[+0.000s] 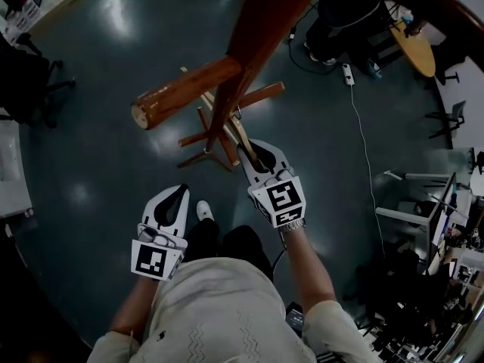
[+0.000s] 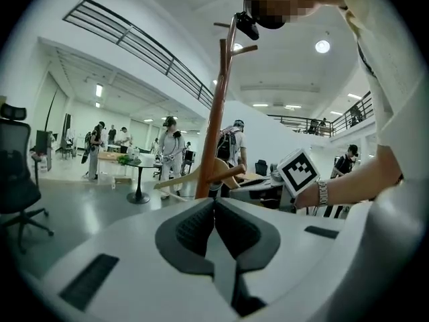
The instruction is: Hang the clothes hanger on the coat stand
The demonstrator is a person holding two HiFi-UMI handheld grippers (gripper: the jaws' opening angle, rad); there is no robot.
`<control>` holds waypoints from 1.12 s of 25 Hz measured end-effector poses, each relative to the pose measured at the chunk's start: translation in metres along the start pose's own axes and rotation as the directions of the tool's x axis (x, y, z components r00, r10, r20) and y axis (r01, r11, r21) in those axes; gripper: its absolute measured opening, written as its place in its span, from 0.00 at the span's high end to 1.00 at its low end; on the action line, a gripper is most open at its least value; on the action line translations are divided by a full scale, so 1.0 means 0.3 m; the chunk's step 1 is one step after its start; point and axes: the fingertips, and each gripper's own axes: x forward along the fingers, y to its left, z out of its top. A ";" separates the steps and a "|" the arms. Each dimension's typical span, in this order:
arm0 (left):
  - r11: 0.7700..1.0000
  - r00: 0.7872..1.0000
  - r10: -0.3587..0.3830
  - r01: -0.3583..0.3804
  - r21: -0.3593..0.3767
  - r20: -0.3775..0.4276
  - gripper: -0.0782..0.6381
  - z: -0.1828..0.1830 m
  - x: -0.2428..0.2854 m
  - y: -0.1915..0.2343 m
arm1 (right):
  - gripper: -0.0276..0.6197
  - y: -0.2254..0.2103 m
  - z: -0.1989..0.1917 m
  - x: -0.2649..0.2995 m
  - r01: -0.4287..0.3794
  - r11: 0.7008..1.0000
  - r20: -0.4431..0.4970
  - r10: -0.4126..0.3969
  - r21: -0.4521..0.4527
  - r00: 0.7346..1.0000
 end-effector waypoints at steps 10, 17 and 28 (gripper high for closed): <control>1.000 1.000 -0.005 0.004 -0.012 -0.006 0.87 -0.021 -0.012 -0.035 | 0.85 0.013 0.001 -0.001 -0.033 0.999 0.064 0.033 -0.002 0.997; 1.000 1.000 -0.012 0.012 -0.002 0.002 0.87 -0.021 -0.022 -0.057 | 0.85 0.031 -0.018 -0.038 -0.051 0.999 0.054 0.050 0.014 0.997; 0.998 0.998 -0.059 0.059 0.020 0.020 0.87 -0.028 -0.047 -0.131 | 0.85 0.047 -0.035 -0.159 -0.006 0.999 0.090 0.002 0.041 0.996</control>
